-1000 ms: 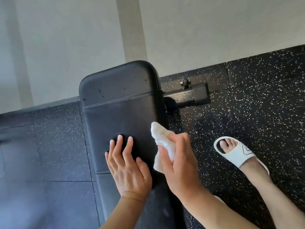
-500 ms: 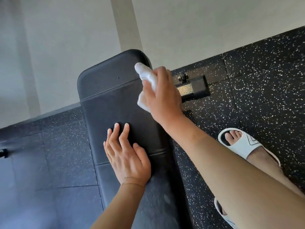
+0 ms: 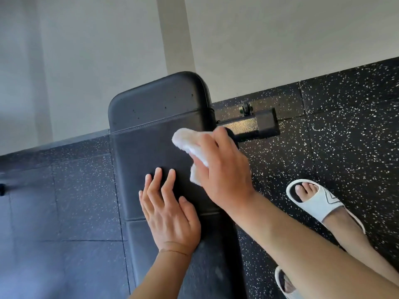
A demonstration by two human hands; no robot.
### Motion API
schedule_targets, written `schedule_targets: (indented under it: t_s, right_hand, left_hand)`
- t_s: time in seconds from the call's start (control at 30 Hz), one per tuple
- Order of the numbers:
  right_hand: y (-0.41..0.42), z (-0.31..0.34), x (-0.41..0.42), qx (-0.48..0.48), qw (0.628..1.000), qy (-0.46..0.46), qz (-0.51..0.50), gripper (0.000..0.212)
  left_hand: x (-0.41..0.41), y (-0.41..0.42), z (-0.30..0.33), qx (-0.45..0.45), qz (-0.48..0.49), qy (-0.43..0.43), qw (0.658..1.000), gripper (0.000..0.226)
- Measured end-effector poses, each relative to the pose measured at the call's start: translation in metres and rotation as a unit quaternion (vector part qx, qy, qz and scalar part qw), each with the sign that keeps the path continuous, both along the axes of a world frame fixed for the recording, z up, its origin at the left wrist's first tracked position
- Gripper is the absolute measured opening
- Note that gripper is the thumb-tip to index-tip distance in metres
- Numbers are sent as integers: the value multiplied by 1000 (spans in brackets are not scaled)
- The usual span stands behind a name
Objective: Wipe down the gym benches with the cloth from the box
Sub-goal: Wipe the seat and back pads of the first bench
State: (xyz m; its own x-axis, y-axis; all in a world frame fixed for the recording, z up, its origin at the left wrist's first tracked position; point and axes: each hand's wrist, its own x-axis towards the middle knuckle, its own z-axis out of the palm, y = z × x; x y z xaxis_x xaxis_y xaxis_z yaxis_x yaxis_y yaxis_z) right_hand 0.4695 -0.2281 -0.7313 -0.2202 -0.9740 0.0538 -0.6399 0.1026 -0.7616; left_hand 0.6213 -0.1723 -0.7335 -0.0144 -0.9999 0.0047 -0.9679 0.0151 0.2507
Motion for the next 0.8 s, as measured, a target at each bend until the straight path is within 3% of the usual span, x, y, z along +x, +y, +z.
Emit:
schedule_targets:
  t_s: [0.17,0.3,0.4,0.5,0.67,0.8]
  right_hand:
    - [-70,3,-4,-55,996,61,24,23]
    - [-32,-5,-24,-59,989,38,132,18]
    - [4,-4,-46,-58,980,3,188,25]
    - [-3,-1,-45,-64,974,45,211,20]
    - [-82,12,32,-69,945,150,282,11]
    - [-131,12,101,-81,892,207,394,12]
  left_hand:
    - [0,-1,2,9,-5,-2,1000,60]
    - [1,0,3,21,2,-5,1000,60]
    - [4,1,0,24,0,-8,1000,62]
    - [5,1,-2,30,0,-11,999,64]
    - [4,0,-1,27,2,-5,1000,63]
    - [5,0,-1,19,2,5,1000,58]
